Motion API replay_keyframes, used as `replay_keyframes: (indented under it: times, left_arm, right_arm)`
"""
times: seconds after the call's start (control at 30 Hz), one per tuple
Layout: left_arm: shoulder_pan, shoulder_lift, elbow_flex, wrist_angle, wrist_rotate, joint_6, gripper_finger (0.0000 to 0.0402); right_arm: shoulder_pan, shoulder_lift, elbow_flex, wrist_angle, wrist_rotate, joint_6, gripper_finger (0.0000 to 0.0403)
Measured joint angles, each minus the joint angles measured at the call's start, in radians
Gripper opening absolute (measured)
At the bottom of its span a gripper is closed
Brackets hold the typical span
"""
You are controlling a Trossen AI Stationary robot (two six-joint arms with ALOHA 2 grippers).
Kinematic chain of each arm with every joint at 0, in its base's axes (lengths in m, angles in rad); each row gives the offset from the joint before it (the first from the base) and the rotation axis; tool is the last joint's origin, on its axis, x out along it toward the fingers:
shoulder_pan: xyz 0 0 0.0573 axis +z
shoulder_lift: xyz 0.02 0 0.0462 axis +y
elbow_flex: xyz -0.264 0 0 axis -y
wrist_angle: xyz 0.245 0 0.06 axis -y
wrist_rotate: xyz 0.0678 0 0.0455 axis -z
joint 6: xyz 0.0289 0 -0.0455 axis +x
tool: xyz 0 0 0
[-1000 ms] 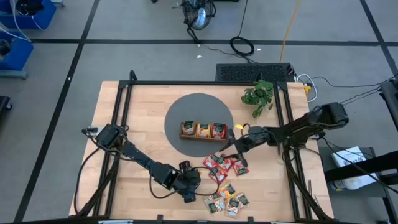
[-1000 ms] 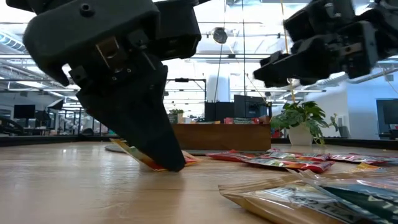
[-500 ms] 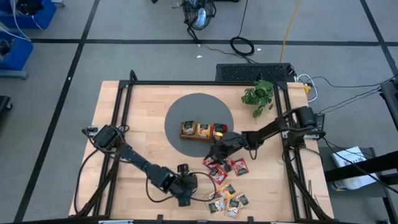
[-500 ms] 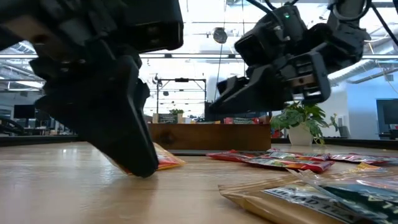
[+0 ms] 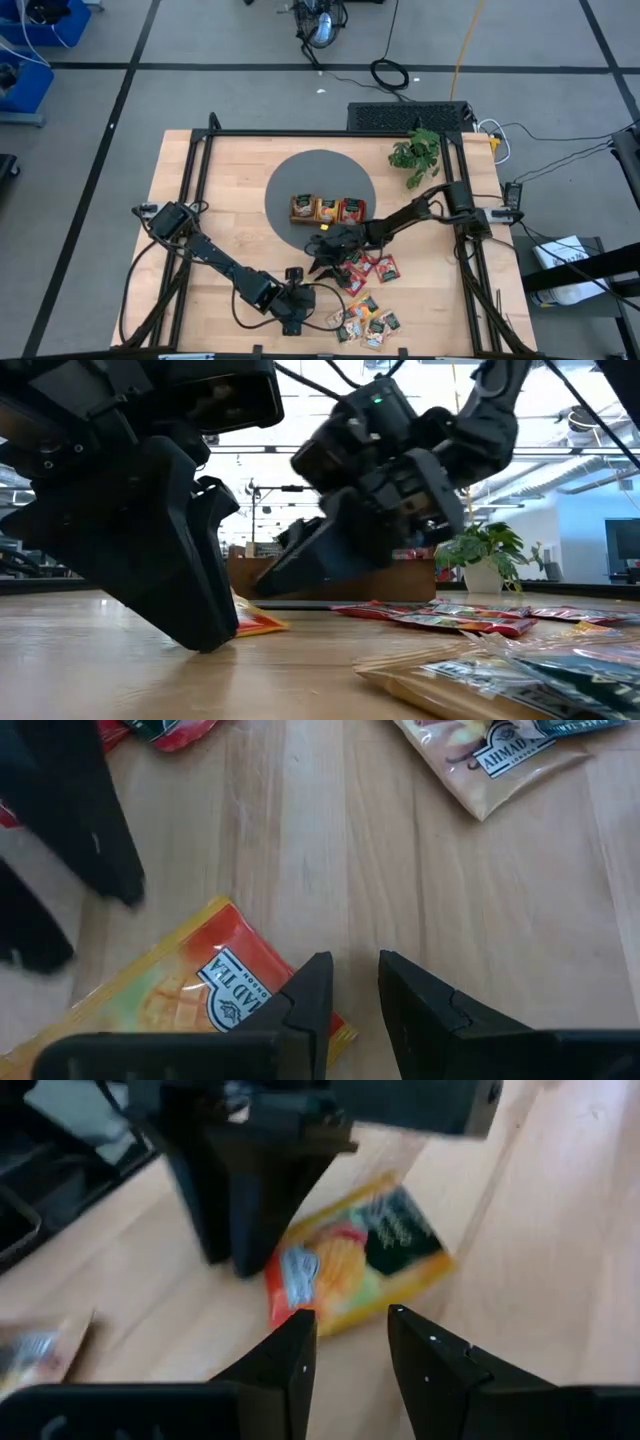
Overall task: Pick & Place Tea
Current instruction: Put the yellow tea bag into the middle section of the wooden organizer
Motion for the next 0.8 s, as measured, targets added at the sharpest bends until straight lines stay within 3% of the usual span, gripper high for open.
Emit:
replay_keyframes:
  times: [0.17, 0.3, 0.43, 0.6, 0.8]
  left_arm:
    - [-0.008, 0.000, 0.000, -0.001, -0.003, -0.001, 0.0088]
    - [-0.020, 0.000, 0.000, 0.000, -0.012, -0.003, 0.0088]
    - [-0.026, 0.001, -0.001, -0.002, -0.022, -0.005, 0.0088]
    - [-0.026, 0.000, -0.001, -0.004, -0.022, -0.005, 0.0088]
    - [-0.038, -0.040, -0.002, 0.034, -0.044, 0.018, 0.0087]
  right_arm:
    - [-0.045, 0.032, 0.036, 0.002, 0.002, 0.064, 0.0121]
    - [-0.095, 0.032, 0.036, 0.026, -0.003, 0.115, 0.0148]
    - [-0.123, 0.038, 0.054, -0.002, -0.121, 0.179, 0.0185]
    - [-0.108, 0.060, 0.078, -0.062, -0.150, 0.150, 0.0210]
    - [-0.105, 0.060, 0.075, -0.067, -0.150, 0.133, 0.0209]
